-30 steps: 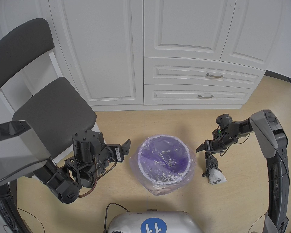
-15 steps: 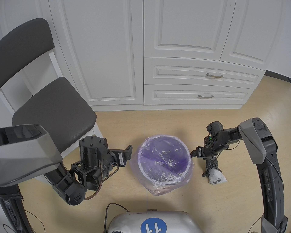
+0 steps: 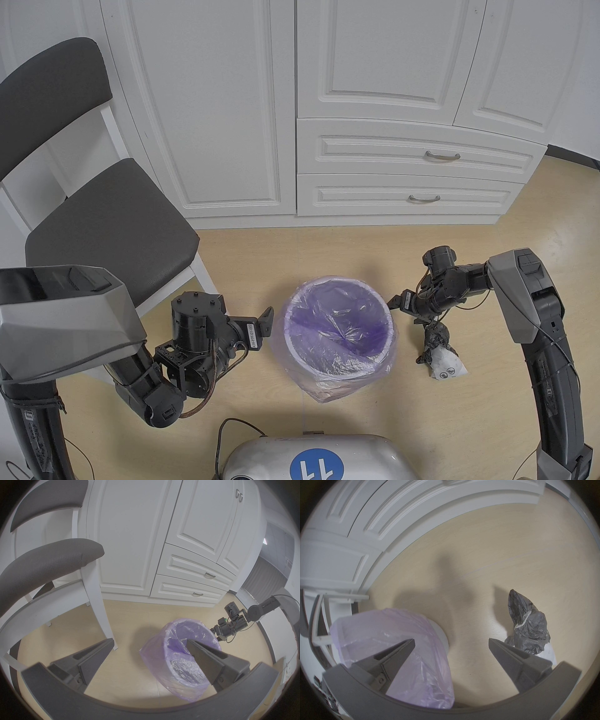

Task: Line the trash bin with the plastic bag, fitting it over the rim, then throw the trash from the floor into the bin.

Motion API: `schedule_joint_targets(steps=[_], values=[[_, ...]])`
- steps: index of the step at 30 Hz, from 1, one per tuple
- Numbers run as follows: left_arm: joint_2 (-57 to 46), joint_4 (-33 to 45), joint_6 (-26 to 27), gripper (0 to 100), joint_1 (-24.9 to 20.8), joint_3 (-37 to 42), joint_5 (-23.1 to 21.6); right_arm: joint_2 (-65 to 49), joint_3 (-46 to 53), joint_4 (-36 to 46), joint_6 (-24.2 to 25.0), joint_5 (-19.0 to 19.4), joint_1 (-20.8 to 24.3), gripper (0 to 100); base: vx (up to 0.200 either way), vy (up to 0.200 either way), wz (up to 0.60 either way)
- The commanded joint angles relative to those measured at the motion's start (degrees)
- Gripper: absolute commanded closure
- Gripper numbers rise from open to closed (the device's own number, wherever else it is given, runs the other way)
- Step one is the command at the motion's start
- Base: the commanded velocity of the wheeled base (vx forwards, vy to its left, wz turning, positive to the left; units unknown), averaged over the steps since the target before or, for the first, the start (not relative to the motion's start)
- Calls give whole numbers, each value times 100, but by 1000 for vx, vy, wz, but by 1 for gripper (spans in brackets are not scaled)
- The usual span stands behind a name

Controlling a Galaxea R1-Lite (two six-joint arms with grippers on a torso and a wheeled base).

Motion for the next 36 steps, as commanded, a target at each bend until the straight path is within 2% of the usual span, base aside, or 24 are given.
schedule_joint_targets(steps=[1,6,14,15,19,21,23,24,26,27,29,31,36], values=[[81,-4,-8,0,6,27,3,-7,-32,-33,242,10,3,0,0,0,0],[81,-4,-8,0,-29,71,-6,-394,239,-60,330,10,-67,0,0,0,0],[-113,-13,10,0,-126,185,3,-1027,714,-7,66,-7,-120,0,0,0,0],[-113,-13,89,0,-126,212,3,-1238,1012,-42,-364,-104,-85,0,0,0,0],[-104,-22,300,0,-126,238,3,-1704,1786,-174,-1357,-394,-120,0,0,0,0],[-122,-92,326,0,-126,273,3,-1809,2137,-411,-1727,-473,-129,0,0,0,0],[-122,-92,326,0,-126,273,3,-1809,2137,-411,-1727,-473,-129,0,0,0,0],[-78,-356,467,0,-82,326,3,-1915,2902,-991,-2412,-517,-120,0,0,0,0],[-42,-470,555,0,-65,352,3,-1941,3298,-1194,-2860,-517,-111,0,0,0,0],[-25,-549,599,0,-47,379,3,-1967,3632,-1325,-3335,-491,-59,0,0,0,0],[-16,-558,599,0,-47,379,3,-2038,3913,-1352,-3810,-473,-32,0,0,0,0],[-7,-558,607,0,-47,388,3,-2090,4089,-1299,-4047,-464,73,0,0,0,0],[28,-575,616,0,-38,379,3,-1748,4009,-1361,-3968,-473,240,0,0,0,0]])
